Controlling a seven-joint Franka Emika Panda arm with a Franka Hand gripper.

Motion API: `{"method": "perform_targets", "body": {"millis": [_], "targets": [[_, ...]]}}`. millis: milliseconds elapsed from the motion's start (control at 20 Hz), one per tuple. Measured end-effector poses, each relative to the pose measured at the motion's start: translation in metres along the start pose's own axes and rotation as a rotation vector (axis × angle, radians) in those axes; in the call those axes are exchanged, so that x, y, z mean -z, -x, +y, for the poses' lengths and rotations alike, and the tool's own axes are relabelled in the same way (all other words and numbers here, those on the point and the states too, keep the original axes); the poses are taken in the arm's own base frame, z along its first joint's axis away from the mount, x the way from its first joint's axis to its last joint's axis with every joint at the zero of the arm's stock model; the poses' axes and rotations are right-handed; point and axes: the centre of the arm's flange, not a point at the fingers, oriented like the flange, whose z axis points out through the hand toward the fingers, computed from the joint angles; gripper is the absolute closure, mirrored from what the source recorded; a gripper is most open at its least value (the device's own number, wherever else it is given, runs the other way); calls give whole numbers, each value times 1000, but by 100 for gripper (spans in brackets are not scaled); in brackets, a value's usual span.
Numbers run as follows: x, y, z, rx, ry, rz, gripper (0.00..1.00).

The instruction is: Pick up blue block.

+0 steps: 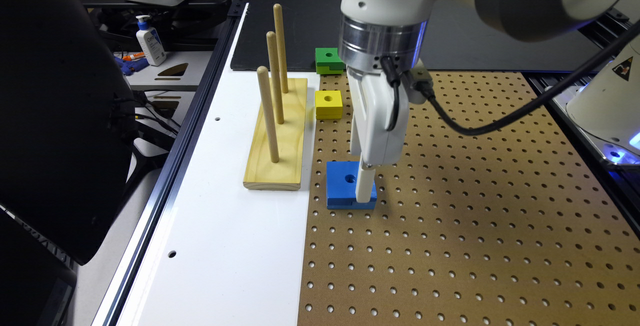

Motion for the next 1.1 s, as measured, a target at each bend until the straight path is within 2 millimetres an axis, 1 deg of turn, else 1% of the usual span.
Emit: {"method": "perform_targets", "body": {"millis": [150, 450, 500, 650, 700, 1100], "targets": [[1, 0, -5, 2, -5, 2, 0], [1, 1, -6, 3, -6, 1, 0], [-2, 1, -5, 2, -2, -3, 0], [-22, 0, -1, 2, 0, -10, 0], [-24, -1, -2, 1, -2, -6, 0], [-25, -3, -5, -3, -4, -2, 0]]}}
